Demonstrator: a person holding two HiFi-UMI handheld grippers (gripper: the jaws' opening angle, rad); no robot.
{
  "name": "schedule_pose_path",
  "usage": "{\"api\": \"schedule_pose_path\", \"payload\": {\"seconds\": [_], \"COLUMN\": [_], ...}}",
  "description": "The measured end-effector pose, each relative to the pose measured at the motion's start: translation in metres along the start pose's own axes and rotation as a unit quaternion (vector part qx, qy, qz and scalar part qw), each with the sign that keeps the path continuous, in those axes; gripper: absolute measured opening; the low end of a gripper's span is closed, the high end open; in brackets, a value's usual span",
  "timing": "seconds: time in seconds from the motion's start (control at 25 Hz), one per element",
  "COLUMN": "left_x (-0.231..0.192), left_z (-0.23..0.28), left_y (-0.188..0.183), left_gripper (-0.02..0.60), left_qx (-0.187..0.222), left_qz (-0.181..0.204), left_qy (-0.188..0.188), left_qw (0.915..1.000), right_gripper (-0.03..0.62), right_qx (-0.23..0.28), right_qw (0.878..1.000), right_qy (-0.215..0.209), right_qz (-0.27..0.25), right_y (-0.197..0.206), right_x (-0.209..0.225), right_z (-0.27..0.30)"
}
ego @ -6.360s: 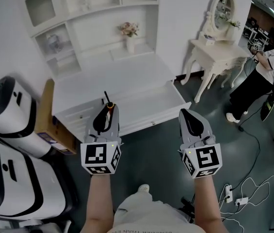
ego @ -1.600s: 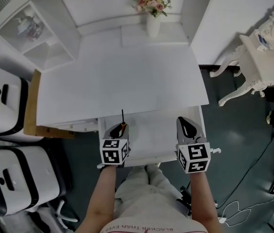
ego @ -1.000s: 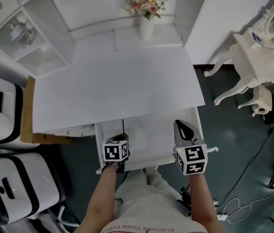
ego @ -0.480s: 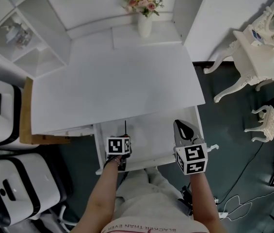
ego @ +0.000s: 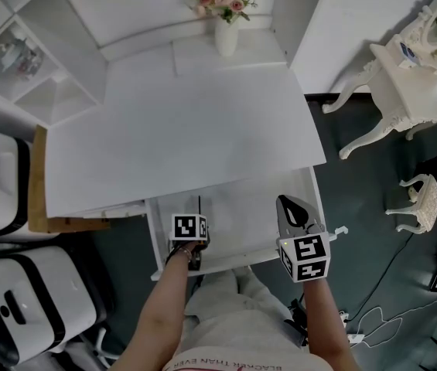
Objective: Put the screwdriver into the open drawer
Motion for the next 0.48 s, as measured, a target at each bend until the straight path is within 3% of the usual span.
{"api": "schedule_pose_path", "payload": {"seconds": [0.48], "left_x": [-0.003], "left_z": [0.015], "left_y": [-0.002], "left_gripper": [0.092], "left_qx": [-0.023], "left_qz": [-0.016], "left_qy": [-0.007], "left_qw": [0.9996], "right_gripper": [0.002], "right_qx": [-0.018], "right_qw": [1.0], "right_qy": [-0.007], "right_qz": [0.002], "right_y": [0.014], "right_x": [-0.007], "right_z": [0.003]}}
Point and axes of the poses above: the fingertips, and each gripper's own axes: z forward along the fingers, x to its right, y out of its underside, the point moved 5 cm from there along -z, backward along the fingers, and after that the axes turned 6 degrees about -x, right-handed, at the moved point
